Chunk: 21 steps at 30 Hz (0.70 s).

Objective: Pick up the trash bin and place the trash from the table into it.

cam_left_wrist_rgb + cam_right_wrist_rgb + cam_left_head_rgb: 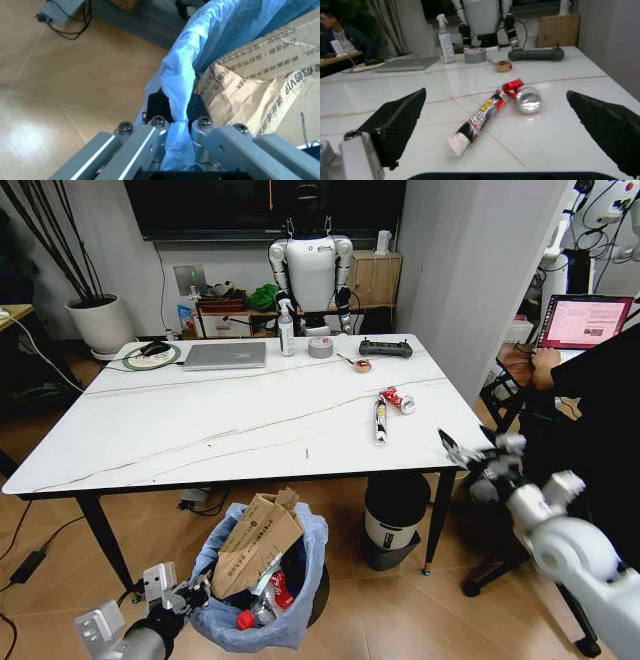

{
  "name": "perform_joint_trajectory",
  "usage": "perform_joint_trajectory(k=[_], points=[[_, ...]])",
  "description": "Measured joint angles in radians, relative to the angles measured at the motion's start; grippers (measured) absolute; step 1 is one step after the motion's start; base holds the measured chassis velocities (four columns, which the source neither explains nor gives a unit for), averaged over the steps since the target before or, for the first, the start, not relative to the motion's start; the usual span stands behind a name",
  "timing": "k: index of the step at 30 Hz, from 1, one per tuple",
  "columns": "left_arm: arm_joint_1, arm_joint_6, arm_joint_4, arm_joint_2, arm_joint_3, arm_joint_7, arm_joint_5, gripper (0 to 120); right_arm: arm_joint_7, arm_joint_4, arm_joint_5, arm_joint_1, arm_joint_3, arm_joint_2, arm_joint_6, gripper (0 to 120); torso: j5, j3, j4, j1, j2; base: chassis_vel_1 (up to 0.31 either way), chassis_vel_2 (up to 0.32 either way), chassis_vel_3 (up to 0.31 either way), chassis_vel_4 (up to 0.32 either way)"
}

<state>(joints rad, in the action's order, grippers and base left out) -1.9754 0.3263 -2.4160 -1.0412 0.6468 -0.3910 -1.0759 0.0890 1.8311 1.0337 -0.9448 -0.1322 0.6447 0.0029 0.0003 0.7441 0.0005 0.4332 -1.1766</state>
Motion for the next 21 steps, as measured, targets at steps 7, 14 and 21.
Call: perform_joint_trajectory(k=[7, 14, 21], points=[[0.037, 0.005, 0.014, 0.05, -0.024, -0.008, -0.035, 0, 0.021, -0.048, 0.065, 0.111, 0.078, -0.016, -0.087, 100, -0.0012, 0.0, -0.0007, 0.0, 0.0, 0.0, 0.0, 0.0, 0.0], [0.041, 0.006, 0.036, 0.083, -0.037, -0.007, -0.044, 0, 0.028, -0.1, 0.089, 0.135, 0.101, -0.017, -0.132, 100, -0.0002, 0.0, -0.0009, 0.0, 0.0, 0.0, 0.0, 0.0, 0.0], [0.02, 0.006, 0.027, 0.081, -0.018, -0.007, -0.043, 0, 0.029, -0.196, 0.114, 0.316, 0.262, 0.047, -0.149, 100, -0.0002, 0.0, 0.0001, 0.0, 0.0, 0.0, 0.0, 0.0, 0.0]])
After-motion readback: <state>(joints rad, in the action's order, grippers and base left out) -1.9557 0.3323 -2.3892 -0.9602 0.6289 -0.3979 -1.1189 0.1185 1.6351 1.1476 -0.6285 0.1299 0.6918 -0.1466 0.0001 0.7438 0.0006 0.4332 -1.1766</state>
